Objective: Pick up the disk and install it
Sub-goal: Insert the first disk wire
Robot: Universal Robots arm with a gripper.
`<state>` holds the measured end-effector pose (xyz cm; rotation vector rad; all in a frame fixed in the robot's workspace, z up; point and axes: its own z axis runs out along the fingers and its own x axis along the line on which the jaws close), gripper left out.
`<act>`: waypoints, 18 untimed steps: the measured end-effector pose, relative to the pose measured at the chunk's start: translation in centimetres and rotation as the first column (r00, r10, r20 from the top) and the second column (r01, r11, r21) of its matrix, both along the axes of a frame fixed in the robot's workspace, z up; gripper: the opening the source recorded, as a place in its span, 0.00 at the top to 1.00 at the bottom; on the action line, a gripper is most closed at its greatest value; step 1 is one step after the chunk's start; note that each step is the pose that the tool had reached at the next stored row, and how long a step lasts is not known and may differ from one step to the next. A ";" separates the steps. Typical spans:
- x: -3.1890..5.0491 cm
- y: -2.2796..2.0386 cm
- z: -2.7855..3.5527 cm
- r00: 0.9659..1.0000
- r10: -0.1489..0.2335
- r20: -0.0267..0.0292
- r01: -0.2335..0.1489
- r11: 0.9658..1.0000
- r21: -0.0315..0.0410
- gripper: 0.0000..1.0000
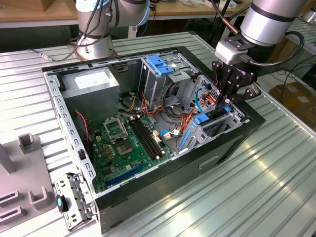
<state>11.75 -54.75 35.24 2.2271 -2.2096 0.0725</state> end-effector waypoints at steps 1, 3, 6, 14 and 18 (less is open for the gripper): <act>0.00 0.00 -0.04 1.000 0.000 0.000 0.000 1.000 0.000 0.83; 0.00 0.00 -0.14 1.000 0.000 0.000 0.000 1.000 0.000 0.83; 0.00 0.00 -0.25 1.000 0.000 0.000 0.000 1.000 0.000 0.83; 0.00 -0.09 -0.41 1.000 0.000 0.000 0.000 1.000 0.000 0.83; 0.00 -0.22 -0.44 1.000 0.000 0.000 0.000 1.000 0.000 0.83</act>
